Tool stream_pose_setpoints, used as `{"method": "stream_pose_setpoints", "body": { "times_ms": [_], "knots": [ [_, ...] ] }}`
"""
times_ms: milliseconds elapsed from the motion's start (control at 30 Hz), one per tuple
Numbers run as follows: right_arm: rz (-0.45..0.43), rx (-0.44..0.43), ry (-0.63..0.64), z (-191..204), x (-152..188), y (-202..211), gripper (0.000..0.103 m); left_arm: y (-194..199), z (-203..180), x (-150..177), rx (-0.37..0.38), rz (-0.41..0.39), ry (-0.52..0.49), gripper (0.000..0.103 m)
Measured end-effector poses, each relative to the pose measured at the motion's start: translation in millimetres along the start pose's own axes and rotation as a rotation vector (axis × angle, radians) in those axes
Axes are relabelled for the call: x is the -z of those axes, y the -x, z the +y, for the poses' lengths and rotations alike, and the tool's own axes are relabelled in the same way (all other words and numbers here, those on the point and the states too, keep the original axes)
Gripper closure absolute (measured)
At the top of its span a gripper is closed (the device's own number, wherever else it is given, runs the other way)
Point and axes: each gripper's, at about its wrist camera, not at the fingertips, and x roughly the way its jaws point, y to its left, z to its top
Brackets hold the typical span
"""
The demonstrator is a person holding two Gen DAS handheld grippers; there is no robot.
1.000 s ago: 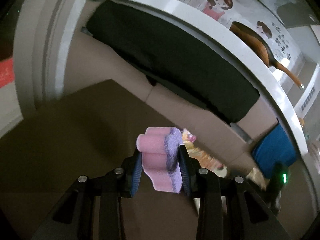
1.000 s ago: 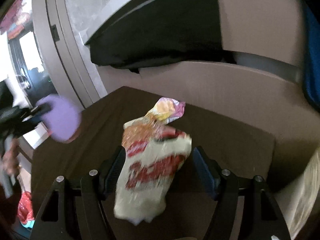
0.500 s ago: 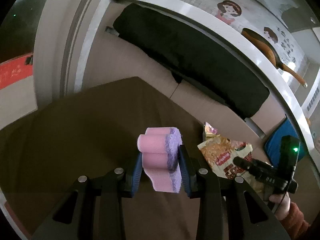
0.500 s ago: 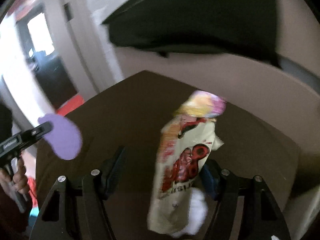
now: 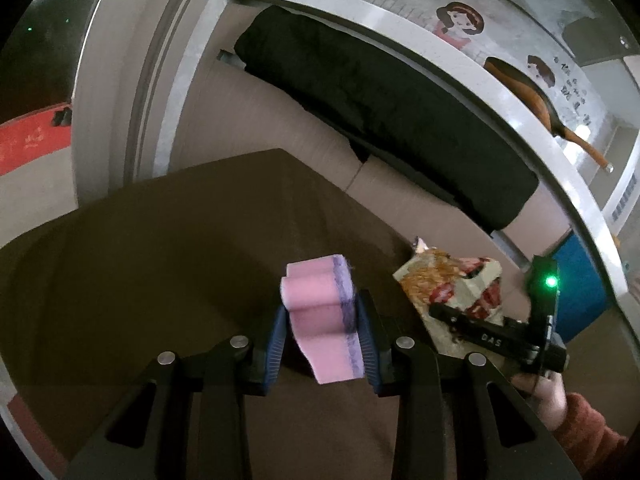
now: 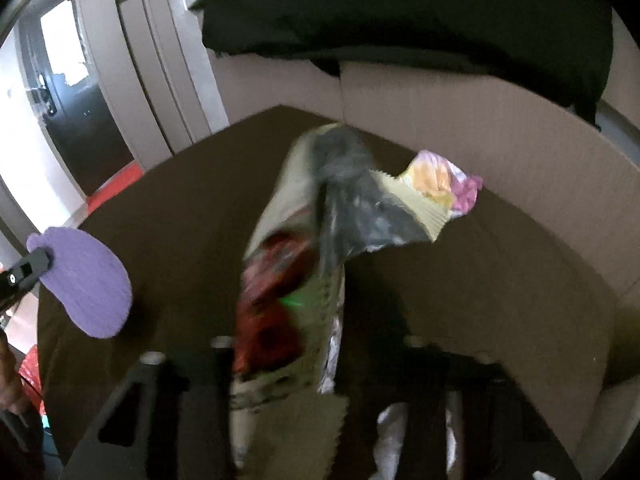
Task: Collect trash
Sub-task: 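Grasp the white chip bag with the right gripper while the left gripper holds the sponge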
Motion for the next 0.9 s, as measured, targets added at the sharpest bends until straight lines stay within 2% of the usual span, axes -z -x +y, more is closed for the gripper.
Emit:
{"method": "stream_pose_setpoints", "body": {
  "times_ms": [33,133,333,500,633,900],
  "knots": [
    [0.0,0.002,0.005,0,1,1,0.087,-1,1,-1,0.0,-0.001,0.0,0.069],
    [-0.024,-0.03,0.011,-1,4,15,0.09,-5,1,-3,-0.001,0.006,0.005,0.069],
    [-0.095,-0.093,-0.016,-6,-1,54,0.09,-20,-1,-1,-0.022,0.065,0.035,0.068],
    [-0.106,-0.167,-0.085,-19,-5,73,0.09,-31,-7,-1,-0.047,0.104,0.046,0.07],
    [-0.138,-0.219,-0.145,-31,-6,92,0.09,-24,-16,-8,-0.061,0.065,0.029,0.071],
    [-0.209,-0.184,-0.149,-44,-4,126,0.09,-1,-67,-21,-0.013,-0.009,-0.064,0.071]
  ]
}}
